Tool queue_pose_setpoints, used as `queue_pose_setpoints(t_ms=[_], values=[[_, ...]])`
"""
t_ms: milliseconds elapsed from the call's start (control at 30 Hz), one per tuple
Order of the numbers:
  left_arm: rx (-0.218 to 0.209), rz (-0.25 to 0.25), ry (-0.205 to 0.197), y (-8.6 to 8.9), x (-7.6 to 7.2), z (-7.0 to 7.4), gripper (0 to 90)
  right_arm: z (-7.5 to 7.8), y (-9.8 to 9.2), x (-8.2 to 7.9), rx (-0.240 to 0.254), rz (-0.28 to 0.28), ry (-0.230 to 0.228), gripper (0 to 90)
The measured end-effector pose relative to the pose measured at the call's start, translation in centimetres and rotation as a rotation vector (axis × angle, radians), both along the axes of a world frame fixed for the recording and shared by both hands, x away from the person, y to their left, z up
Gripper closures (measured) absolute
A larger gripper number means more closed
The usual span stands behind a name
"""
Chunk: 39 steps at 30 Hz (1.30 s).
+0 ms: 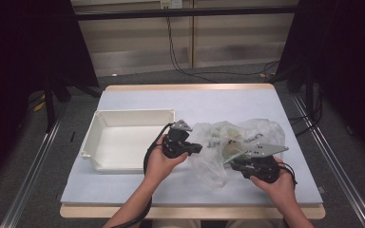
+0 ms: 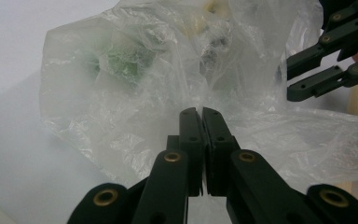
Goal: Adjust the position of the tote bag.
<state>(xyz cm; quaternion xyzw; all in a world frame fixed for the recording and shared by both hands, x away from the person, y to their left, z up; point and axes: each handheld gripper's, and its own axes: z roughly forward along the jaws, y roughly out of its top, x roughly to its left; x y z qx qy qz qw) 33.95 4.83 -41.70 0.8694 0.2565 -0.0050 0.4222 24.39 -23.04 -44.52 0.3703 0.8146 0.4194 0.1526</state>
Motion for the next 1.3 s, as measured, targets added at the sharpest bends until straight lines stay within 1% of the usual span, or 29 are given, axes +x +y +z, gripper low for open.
queue_pose_setpoints(t_ms=[67, 100, 167, 200, 300, 367, 467, 567, 600, 667, 700, 800, 833, 867, 900, 933, 967, 1000, 1033, 1100, 1133, 1167, 1200, 1233, 1267, 1300], values=[[0.005, -0.004, 0.0, 0.0, 0.0, 0.0, 87.9, 0.4, -0.3, -0.3, 0.013, -0.019, -0.009, 71.3], [-0.002, -0.006, 0.002, -0.1, 0.1, -0.1, 87.9, 0.5, -0.5, -0.3, 0.016, -0.022, -0.014, 71.0], [-0.002, -0.001, 0.001, -0.1, 0.0, -0.1, 87.9, 0.7, -0.7, -0.4, 0.023, -0.029, -0.023, 67.4], [-0.001, -0.004, 0.0, -0.1, 0.1, -0.1, 87.9, 0.9, -0.7, -0.4, 0.026, -0.034, -0.026, 67.5], [0.001, -0.005, -0.001, -0.1, 0.1, -0.1, 87.9, 1.1, -0.8, -0.4, 0.032, -0.045, -0.027, 62.7], [0.0, -0.003, 0.0, -0.1, 0.1, -0.1, 87.9, 1.2, -0.8, -0.3, 0.043, -0.047, -0.019, 57.0], [-0.001, -0.006, 0.003, -0.1, 0.1, -0.1, 87.9, 1.0, -0.6, -0.1, 0.042, -0.057, -0.013, 49.3], [0.008, -0.013, 0.005, -0.2, 0.0, -0.1, 87.8, 1.0, -0.3, 0.1, 0.038, -0.055, -0.018, 49.1], [0.02, -0.016, 0.009, -0.2, 0.0, -0.1, 87.6, 1.1, -0.1, 0.2, 0.031, -0.053, -0.025, 49.1], [0.015, -0.024, 0.005, -0.3, 0.0, -0.2, 87.5, 1.2, 0.1, 0.3, 0.023, -0.05, -0.035, 49.0], [0.005, -0.018, 0.009, -0.5, -0.1, -0.3, 87.4, 1.3, 0.2, 0.3, 0.02, -0.049, -0.039, 49.1], [0.008, -0.026, 0.008, -0.6, -0.2, -0.3, 87.4, 1.3, 0.5, 0.6, 0.013, -0.043, -0.054, 51.5], [0.009, -0.032, 0.008, -0.6, -0.1, -0.2, 87.4, 1.3, 0.6, 0.6, 0.019, -0.046, -0.05, 53.5], [0.012, -0.033, 0.007, -0.6, -0.1, -0.3, 87.4, 1.1, 0.6, 0.8, 0.037, -0.046, -0.05, 57.1], [0.01, -0.037, 0.012, -0.6, -0.1, -0.3, 87.4, 1.0, 0.6, 0.9, 0.048, -0.055, -0.044, 58.2], [0.005, -0.034, 0.013, -0.6, -0.1, -0.3, 87.4, 0.9, 0.6, 1.0, 0.049, -0.057, -0.041, 60.8], [0.002, -0.035, 0.015, -0.6, -0.1, -0.2, 87.4, 0.8, 0.6, 1.2, 0.042, -0.054, -0.039, 65.9], [0.01, -0.035, 0.013, -0.5, -0.1, -0.1, 87.5, 0.7, 0.6, 1.3, 0.035, -0.064, -0.039, 70.3], [0.004, -0.03, 0.013, -0.5, -0.1, -0.1, 87.4, 0.6, 0.6, 1.4, 0.043, -0.07, -0.037, 77.3], [-0.007, -0.029, 0.018, -0.2, -0.1, 0.0, 87.5, 0.4, 0.5, 1.5, 0.037, -0.074, -0.033, 85.7], [0.004, -0.032, 0.021, -0.1, -0.1, 0.2, 87.5, 0.4, 0.4, 1.5, 0.028, -0.079, -0.036, 86.8], [-0.009, -0.035, 0.027, 0.0, 0.0, 0.1, 87.5, 0.4, 0.3, 1.6, 0.021, -0.086, -0.036, 87.6], [-0.016, -0.033, 0.029, 0.0, 0.0, 0.0, 87.5, 0.4, 0.1, 1.7, 0.039, -0.092, -0.032, 88.4], [-0.012, -0.031, 0.029, 0.0, 0.0, 0.0, 87.5, 0.5, 0.1, 1.8, 0.046, -0.095, -0.035, 88.7], [-0.01, -0.034, 0.029, -0.1, 0.0, -0.1, 87.5, 0.7, 0.1, 1.9, 0.046, -0.099, -0.039, 88.8], [-0.008, -0.034, 0.03, -0.2, 0.0, -0.1, 87.5, 0.9, 0.3, 2.0, 0.049, -0.089, -0.043, 89.0]])
